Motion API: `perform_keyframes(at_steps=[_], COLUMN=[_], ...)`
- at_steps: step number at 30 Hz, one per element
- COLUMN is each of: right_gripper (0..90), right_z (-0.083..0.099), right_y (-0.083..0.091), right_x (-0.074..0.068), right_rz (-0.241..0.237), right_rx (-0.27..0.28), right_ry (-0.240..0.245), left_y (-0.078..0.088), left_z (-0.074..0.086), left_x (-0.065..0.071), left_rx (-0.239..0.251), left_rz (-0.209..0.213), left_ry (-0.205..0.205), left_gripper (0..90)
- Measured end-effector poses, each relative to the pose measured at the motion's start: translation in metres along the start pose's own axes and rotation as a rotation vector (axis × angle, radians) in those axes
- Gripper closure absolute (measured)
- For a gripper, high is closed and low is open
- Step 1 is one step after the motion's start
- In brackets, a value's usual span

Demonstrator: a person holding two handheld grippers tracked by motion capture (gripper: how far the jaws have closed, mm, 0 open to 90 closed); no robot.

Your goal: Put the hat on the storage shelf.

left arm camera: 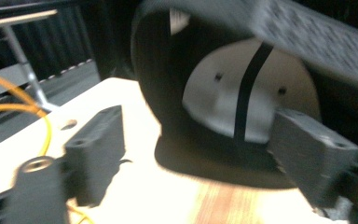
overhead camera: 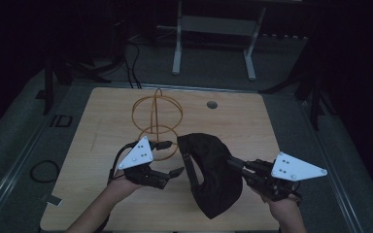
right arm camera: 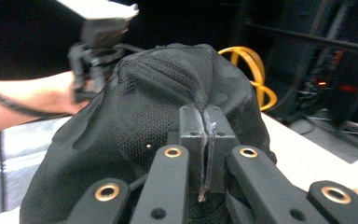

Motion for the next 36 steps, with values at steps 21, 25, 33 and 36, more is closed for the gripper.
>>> perform_keyframes(at_steps=[21,25,33,36], right_gripper=[88.2,88.2,88.2,88.2], right_z=[-0.038,-0.047,-0.071,-0.080], right_y=[-0.036,-0.057,-0.103,-0.122], right_x=[0.062,0.069,0.078,0.079], right_rz=[0.193,0.194,0.191,0.183], right_rx=[0.032,0.026,-0.011,-0.029], right_ry=[-0.021,-0.015,0.014,0.032], left_y=[0.040,0.050,0.078,0.087], left_z=[0.069,0.086,0.119,0.131], left_x=[-0.015,-0.017,-0.020,-0.020], left_rx=[-0.013,-0.025,-0.033,-0.025], left_rz=[-0.243,-0.282,-0.370,-0.407], left_ry=[0.071,0.084,0.140,0.159], left_gripper=[2.3,2.3,2.3,2.3])
Point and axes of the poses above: each handheld gripper's, and its own axes: y roughly backward along the jaws, z roughly out of its underside, x roughly to its right, the point moved 2 cm from there along -y, roughly forward along the jaws, and after that the axes turned 4 degrees about x, right-handed, at the moved point
